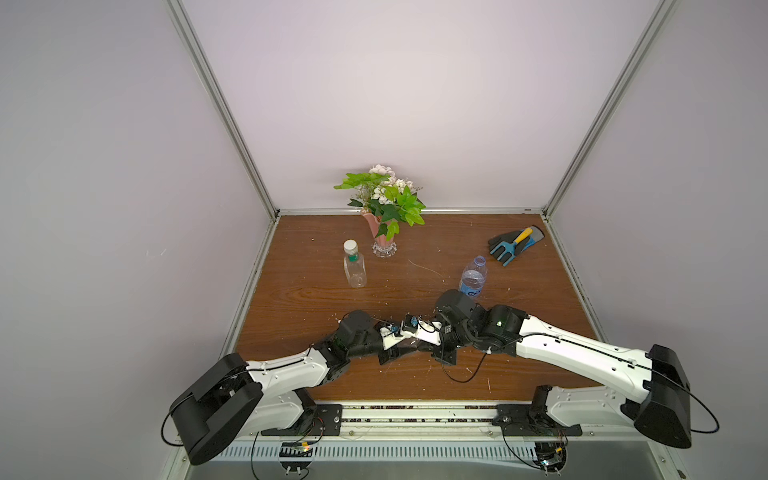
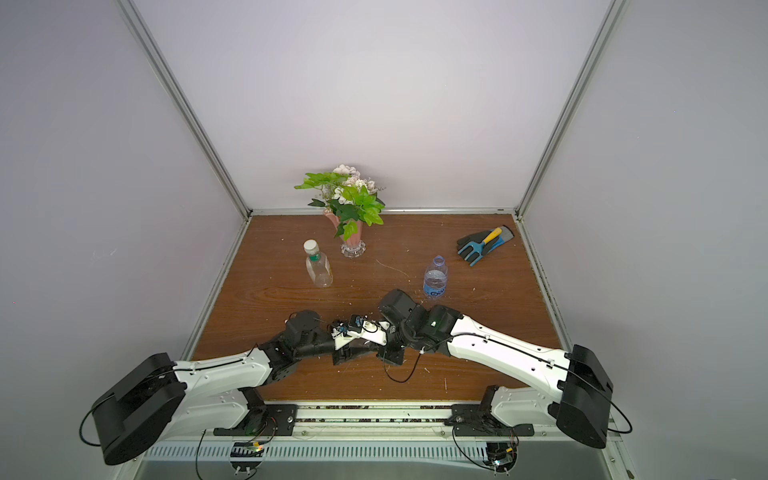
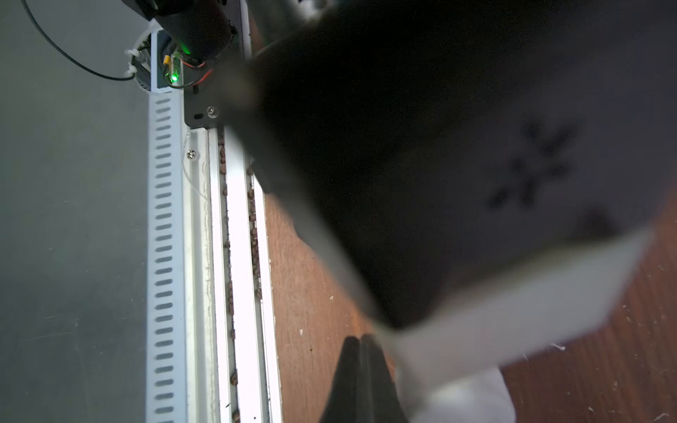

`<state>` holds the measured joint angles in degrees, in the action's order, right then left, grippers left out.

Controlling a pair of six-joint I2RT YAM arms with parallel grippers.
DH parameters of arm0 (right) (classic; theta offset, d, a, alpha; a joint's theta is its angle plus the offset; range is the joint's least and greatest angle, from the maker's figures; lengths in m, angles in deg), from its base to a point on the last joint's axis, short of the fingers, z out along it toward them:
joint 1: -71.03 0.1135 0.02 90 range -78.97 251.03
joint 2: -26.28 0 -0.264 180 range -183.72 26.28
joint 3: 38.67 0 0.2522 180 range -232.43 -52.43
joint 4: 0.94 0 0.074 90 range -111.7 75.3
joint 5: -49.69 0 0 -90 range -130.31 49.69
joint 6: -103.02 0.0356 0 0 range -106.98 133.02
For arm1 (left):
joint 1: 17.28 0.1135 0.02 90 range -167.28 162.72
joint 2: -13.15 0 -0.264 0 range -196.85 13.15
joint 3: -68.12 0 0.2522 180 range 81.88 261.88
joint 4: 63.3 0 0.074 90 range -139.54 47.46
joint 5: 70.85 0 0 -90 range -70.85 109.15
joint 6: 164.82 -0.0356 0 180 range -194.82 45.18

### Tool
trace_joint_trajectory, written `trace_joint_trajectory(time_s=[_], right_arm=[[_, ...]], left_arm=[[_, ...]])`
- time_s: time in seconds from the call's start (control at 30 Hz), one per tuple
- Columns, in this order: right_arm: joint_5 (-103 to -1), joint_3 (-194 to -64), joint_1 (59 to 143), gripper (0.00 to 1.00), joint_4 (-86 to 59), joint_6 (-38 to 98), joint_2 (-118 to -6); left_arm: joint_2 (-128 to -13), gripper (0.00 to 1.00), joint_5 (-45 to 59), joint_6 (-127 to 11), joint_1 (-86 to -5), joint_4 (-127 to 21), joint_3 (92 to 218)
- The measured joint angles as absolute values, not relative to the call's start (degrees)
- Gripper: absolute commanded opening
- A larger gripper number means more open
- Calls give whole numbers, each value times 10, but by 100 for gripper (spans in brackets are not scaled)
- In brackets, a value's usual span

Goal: Screw on the bottle caps
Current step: Screw the bottle cap onto the plastic bottle.

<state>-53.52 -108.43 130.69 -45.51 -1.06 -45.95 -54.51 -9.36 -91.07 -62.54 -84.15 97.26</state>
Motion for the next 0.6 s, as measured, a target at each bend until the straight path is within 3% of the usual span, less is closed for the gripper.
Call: trace_joint_trajectory(time_s=[0.1,0.17,0.33,0.6], right_arm=[[-534,-1084,1307,12,-459,-10,-458],[-527,-1084,1307,30,-461,-13,-455],[-512,-1086,1315,57,-467,-17,-436],[-442,-1095,1311,71,-452,30,-377]], left_arm=[[-535,16,-88,-911,-625,-842,966],[-531,16,-84,-910,-625,-844,965],[-530,16,-67,-904,-624,-865,965],[-532,15,-67,-898,-623,-889,961]])
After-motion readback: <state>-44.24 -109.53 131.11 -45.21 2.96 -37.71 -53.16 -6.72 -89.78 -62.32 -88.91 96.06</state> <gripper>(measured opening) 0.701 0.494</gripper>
